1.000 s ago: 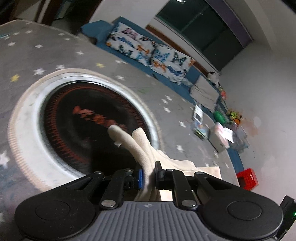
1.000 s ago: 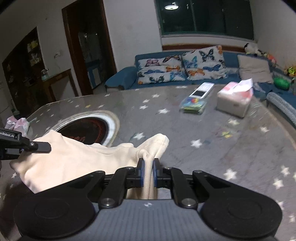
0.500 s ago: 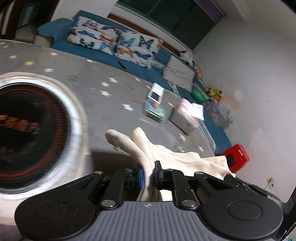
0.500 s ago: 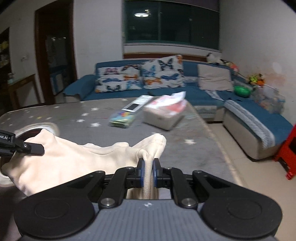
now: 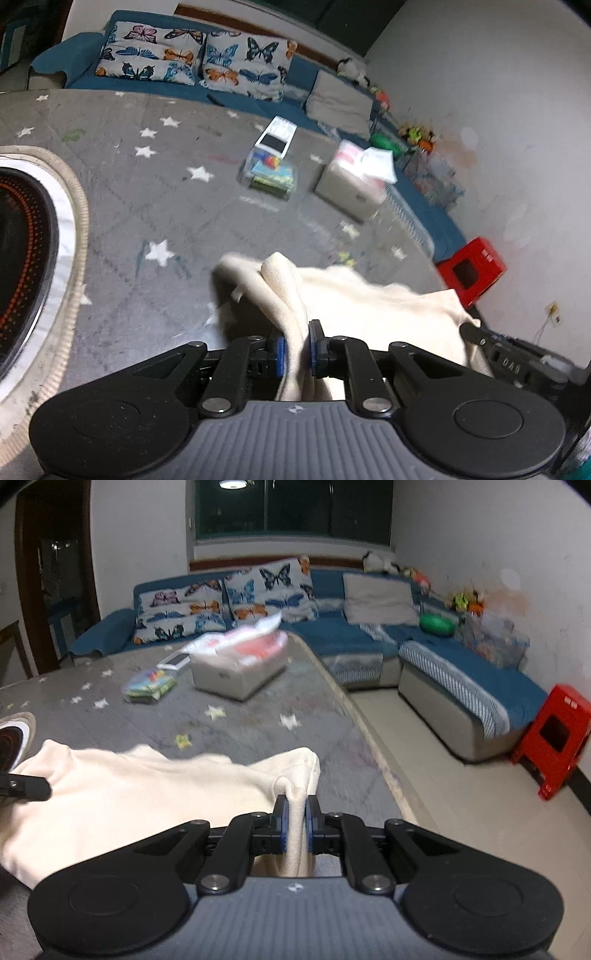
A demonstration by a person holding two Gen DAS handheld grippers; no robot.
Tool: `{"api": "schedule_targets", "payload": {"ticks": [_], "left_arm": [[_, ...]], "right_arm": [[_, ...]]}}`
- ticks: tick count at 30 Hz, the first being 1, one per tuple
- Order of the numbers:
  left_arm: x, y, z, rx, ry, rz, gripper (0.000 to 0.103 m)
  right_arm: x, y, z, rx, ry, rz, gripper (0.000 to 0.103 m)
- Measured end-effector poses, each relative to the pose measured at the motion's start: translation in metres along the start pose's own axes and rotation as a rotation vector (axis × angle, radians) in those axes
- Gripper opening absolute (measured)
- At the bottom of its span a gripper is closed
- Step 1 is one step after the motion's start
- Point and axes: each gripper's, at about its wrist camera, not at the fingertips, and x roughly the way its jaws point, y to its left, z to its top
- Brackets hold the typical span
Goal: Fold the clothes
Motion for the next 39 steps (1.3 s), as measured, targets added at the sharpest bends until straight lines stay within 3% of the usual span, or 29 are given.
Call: {"api": "schedule_targets", "payload": {"ticks": [7,12,18,26,31,39], "left_arm": [[-0.010,0.015,0.017,0.022,-0.047,0.070,0.024],[-0.007,0.005,0.030,0.026,-0.064,0.008,0.021],[0.016,-0.018,0.030,0.083,-0.027,-0.063,0.021],[0.056,-0.015,0.030,0.076,0.026,-0.050,0.020],[0.054,-0.014,0.031,0.060,0.016,-0.055,0.021],[0.047,-0.019,0.031,0.083,0.004,-0.055,0.022]], "right_arm": [[0.001,-0.010,-0.001,0.012,-0.001,-0.014,0.013],[0.002,-0.002,0.008,0.004,-0.006,0.052,0.013],[0.022,0.009,0.015,-0.005,0.013,0.078,0.014],[0.050,0.012,0.018,-0.002,0.045,0.074,0.014],[0.048,0.013,0.021,0.001,0.030,0.064,0.015],[0.037,0.043,0.026,-0.062,0.007,0.180,0.015]]}}
